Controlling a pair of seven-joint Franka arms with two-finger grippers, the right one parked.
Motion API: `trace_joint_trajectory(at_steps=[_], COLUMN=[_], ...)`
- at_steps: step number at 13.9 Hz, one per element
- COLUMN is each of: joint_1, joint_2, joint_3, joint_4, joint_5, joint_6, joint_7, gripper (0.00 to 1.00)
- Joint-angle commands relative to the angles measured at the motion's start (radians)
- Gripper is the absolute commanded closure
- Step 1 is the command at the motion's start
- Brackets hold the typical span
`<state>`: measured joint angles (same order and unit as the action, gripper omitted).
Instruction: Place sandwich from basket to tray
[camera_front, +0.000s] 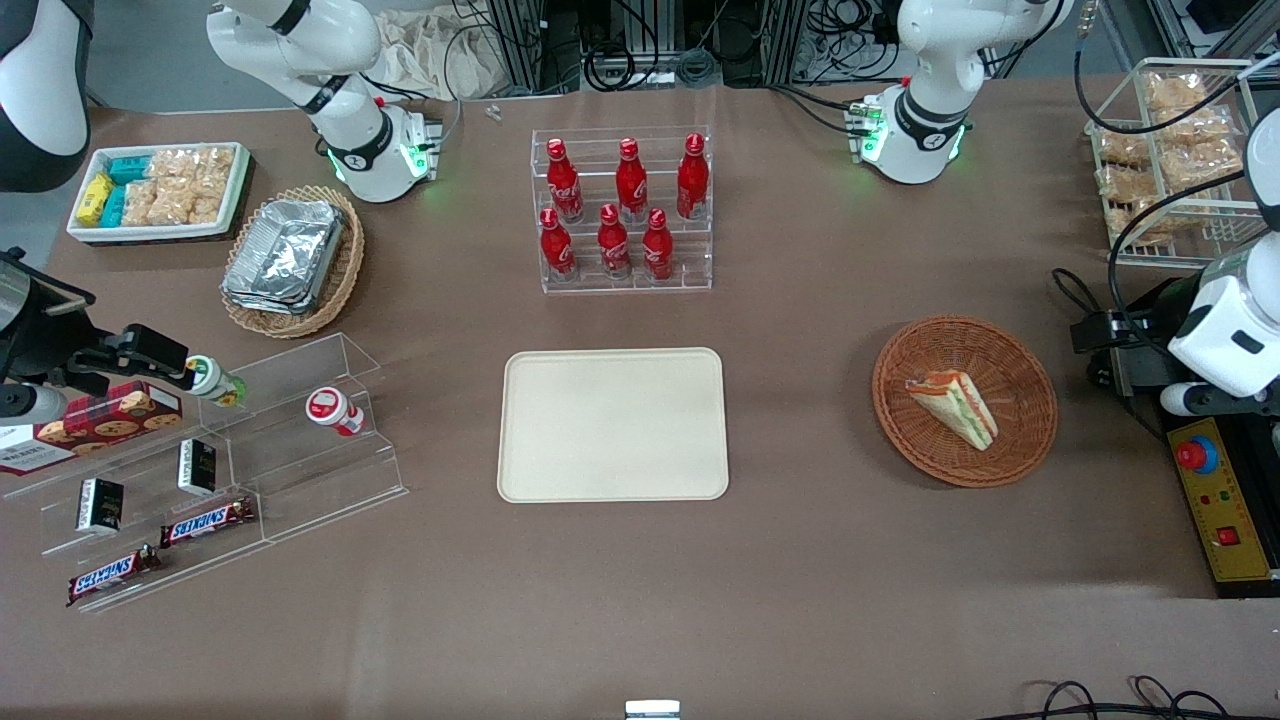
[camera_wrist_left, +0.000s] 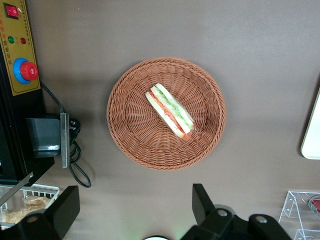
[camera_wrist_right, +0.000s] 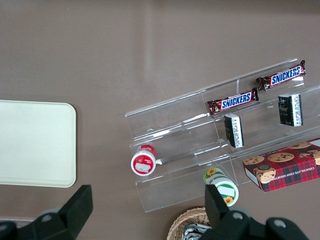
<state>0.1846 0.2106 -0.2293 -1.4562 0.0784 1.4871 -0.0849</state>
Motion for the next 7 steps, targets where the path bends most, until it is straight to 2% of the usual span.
trace_joint_trajectory(at_steps=[1,5,7], joint_1=[-0.002,0.003,0.004], joint_2=[-0.002,0.016,-0.005], joint_3=[0.001,0.002,0.002], joint_4=[0.005,0.002,-0.057], joint_5=[0.001,0.001,0.001], joint_6=[-0.042,-0.042,-0.021], joint_7=[0.001,0.008,0.001], gripper=[0.0,0.0,0.0])
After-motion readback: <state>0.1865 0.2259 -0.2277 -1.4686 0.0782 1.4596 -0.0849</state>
